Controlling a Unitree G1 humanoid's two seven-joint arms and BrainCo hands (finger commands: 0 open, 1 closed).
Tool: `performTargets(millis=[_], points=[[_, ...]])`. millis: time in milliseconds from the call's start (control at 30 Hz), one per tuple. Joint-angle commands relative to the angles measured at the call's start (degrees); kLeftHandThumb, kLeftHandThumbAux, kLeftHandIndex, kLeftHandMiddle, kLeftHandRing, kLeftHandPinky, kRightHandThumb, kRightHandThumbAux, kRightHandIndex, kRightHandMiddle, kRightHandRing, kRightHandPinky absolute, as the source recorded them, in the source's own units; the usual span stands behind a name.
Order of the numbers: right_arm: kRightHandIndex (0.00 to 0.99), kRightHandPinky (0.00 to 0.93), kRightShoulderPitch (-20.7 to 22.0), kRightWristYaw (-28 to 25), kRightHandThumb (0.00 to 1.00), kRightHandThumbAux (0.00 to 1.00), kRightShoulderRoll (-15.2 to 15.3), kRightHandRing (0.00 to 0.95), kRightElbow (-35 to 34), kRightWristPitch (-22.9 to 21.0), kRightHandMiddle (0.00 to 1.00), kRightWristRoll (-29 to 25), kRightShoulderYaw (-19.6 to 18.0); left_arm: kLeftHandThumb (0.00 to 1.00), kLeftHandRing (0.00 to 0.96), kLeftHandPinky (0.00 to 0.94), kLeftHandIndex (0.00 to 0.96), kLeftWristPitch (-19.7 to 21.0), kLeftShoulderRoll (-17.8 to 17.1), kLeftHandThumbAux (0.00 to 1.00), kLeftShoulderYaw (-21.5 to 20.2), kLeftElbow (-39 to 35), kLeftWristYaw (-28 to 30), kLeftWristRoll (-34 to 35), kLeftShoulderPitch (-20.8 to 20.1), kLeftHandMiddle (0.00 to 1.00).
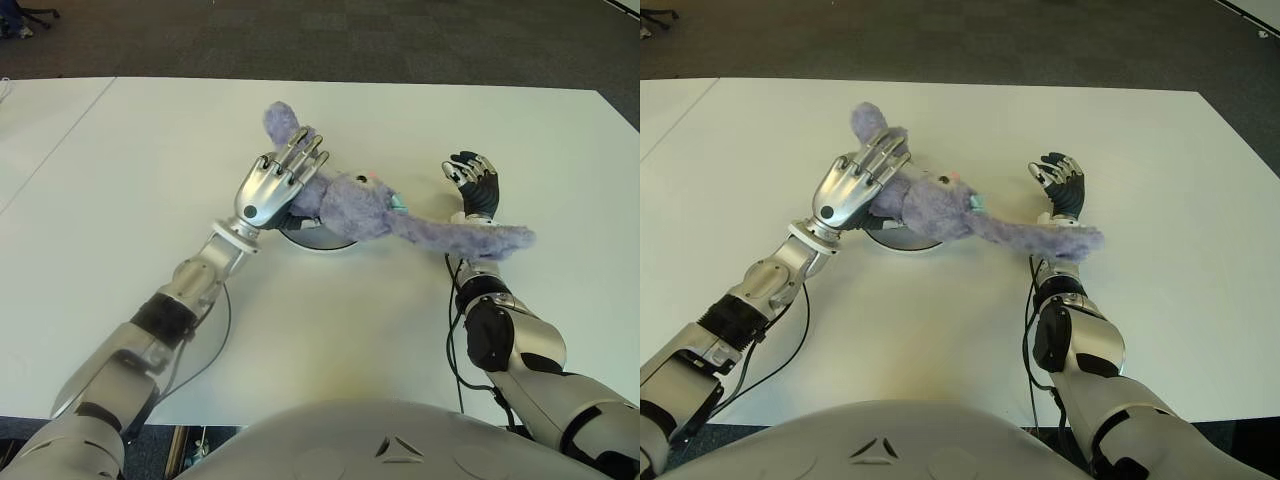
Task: Put the doll into the plate.
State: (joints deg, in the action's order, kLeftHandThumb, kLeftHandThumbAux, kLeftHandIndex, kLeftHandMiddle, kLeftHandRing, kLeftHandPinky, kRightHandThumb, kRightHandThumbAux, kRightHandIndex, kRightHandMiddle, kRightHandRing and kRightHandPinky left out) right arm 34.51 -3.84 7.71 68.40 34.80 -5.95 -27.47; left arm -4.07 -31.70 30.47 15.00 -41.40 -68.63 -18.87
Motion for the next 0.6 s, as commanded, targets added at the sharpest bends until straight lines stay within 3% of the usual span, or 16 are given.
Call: performTargets(millis=[33,367,600], points=[[0.332,0.346,-13.34,0.56,0.085,0.824,-7.71,0.380,8.35,-4.22,0.359,-1.41,-0.42,0.026,0.000,0.000,0.000,0.82,-0.23,0.195,-1.49,-0.64,3.77,1.26,0.10,0.000],[0.331,0.351,-13.42,0.52,0.080,0.810,-7.77,0.374,8.37,-4.09,0.356,-1.27,-0.31,0.027,0.000,0.000,0.000,-0.76,-0.71,0.195,-2.51,-0.37,4.55,2.78,-0.01,0.000],[0.332,0.330,-13.50,0.64,0.079,0.811,-7.79,0.369,8.36,-3.93,0.355,-1.02,-0.06,0.025,0.000,0.000,0.000,-3.73,-3.95,0.194,-6.35,-0.72,5.08,6.10,-1.72,0.000]])
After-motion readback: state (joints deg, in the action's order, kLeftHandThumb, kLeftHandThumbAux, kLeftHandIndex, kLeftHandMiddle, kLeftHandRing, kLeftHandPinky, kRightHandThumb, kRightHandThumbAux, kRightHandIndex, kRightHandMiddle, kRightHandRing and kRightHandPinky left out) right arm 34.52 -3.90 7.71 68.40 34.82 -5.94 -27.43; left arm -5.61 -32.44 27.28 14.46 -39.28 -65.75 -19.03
